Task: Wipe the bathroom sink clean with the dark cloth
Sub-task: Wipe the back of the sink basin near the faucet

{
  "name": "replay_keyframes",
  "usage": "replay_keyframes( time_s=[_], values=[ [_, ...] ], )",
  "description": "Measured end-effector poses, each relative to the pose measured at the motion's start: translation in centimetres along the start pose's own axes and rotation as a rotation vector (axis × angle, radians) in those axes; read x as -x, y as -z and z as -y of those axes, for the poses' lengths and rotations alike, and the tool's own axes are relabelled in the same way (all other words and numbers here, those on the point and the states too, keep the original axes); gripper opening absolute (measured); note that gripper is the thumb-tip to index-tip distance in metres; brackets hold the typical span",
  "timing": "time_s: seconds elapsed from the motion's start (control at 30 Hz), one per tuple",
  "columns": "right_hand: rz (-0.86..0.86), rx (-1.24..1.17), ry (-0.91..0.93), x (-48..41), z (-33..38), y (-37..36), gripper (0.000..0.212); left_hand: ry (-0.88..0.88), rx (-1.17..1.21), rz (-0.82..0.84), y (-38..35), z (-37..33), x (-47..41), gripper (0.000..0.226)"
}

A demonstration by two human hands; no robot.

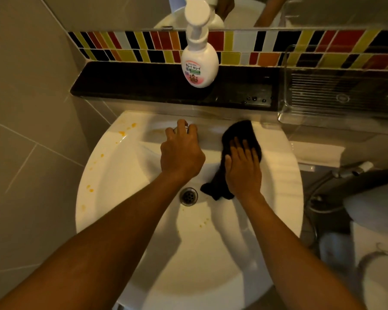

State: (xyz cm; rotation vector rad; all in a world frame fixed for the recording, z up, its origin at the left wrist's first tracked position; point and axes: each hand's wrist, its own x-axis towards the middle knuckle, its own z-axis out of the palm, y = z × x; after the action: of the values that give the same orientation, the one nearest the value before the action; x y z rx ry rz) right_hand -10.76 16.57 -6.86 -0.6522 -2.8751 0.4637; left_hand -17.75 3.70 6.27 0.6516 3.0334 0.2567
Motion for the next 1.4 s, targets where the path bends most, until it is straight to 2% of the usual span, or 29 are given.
replay_keyframes(
  time_s=[0.1, 0.23, 0.37, 0.43, 0.57, 0.7, 0.87, 1.03, 1.2, 1.4],
  values=[
    [-0.003, -0.027, -0.113, -0.2, 1.9, -0.3, 0.05, -0.003, 0.004, -0.011, -0.1, 0.1, -0.1, 0.043],
    [0.126, -0.017, 0.137, 0.3, 5.9, -1.2, 0.051, -0.012, 0.04, -0.02, -0.3, 0.2, -0.2, 0.035],
    [0.191, 0.052, 0.245, -0.5, 3.6, -0.6, 0.056, -0.013, 0.033, -0.031, -0.5, 0.2, -0.3, 0.035],
    [0.167, 0.084, 0.2, -1.5, 1.8, 0.3, 0.057, -0.011, 0.017, -0.014, -0.5, 0.3, -0.3, 0.04],
    [0.139, 0.332, 0.098, -2.5, -1.3, 1.9, 0.052, -0.017, 0.017, 0.003, -0.5, 0.4, -0.3, 0.045],
    [0.182, 0.288, -0.016, -2.4, -5.1, 4.9, 0.055, -0.015, 0.003, 0.014, -0.5, 0.4, -0.2, 0.047],
    [0.183, 0.419, -0.066, -1.3, -5.9, 6.4, 0.057, -0.015, 0.01, 0.011, -0.2, 0.3, -0.1, 0.045],
    [0.129, 0.368, -0.182, 0.2, -6.6, 7.5, 0.059, -0.012, 0.005, 0.018, -0.3, 0.3, -0.2, 0.047],
    [0.118, 0.043, -0.335, 3.4, -7.9, 9.7, 0.043, -0.021, -0.012, 0.016, -0.3, 0.3, -0.1, 0.049],
    [0.033, -0.023, -0.382, 9.3, -7.4, 9.2, 0.029, -0.039, 0.012, 0.0, -0.4, 0.5, -0.2, 0.047]
  ],
)
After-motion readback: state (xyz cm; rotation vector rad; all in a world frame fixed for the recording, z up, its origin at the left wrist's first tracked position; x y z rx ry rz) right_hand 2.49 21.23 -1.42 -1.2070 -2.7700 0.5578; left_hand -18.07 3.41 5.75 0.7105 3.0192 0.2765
